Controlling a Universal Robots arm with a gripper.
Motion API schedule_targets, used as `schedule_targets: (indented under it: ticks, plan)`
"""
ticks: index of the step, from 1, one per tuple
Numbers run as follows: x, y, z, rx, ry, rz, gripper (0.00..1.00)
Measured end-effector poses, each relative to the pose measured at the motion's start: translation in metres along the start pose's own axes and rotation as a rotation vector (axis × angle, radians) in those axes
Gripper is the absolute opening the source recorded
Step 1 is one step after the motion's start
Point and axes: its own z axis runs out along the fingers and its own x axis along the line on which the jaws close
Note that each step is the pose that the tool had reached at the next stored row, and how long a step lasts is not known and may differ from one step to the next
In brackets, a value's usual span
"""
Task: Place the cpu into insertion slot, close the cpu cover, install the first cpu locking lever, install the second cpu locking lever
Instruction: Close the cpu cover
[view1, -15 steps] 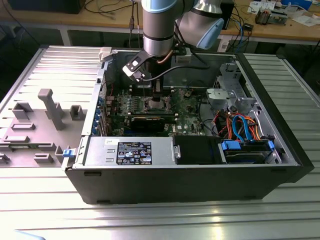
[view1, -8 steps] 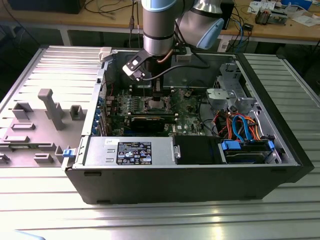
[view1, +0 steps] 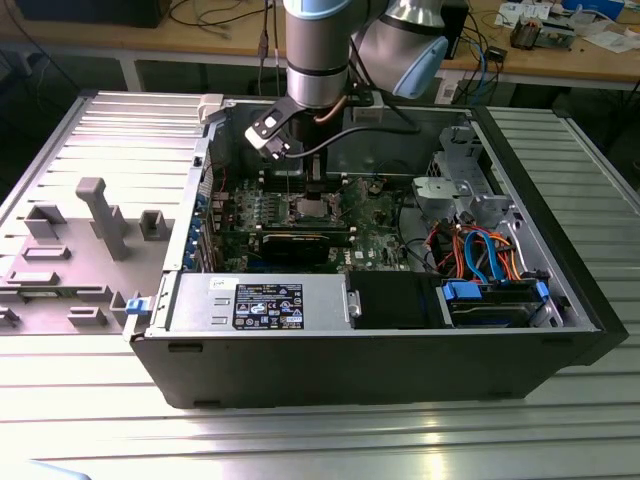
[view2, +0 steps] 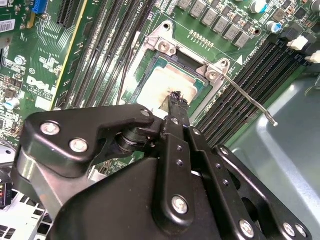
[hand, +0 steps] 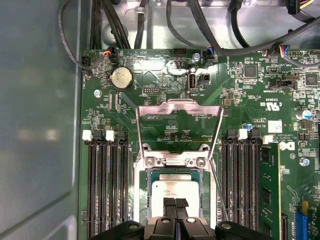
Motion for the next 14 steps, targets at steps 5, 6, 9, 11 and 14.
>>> schedule_targets:
  ticks: [5, 6, 9, 11, 14]
  plan:
    - [0.0, 0.0001, -0.0015, -0.0002, 0.0003, 0.0, 0.11]
    - [0.0, 0.0001, -0.0017, 0.0, 0.0001, 0.0, 0.11]
    - [0.0, 0.0001, -0.0027, 0.0001, -0.0001, 0.0, 0.11]
    - [0.0, 0.0001, -0.0039, 0.0001, 0.0, 0.0, 0.11]
    - [0.0, 0.0002, -0.005, 0.0001, 0.0, 0.0, 0.11]
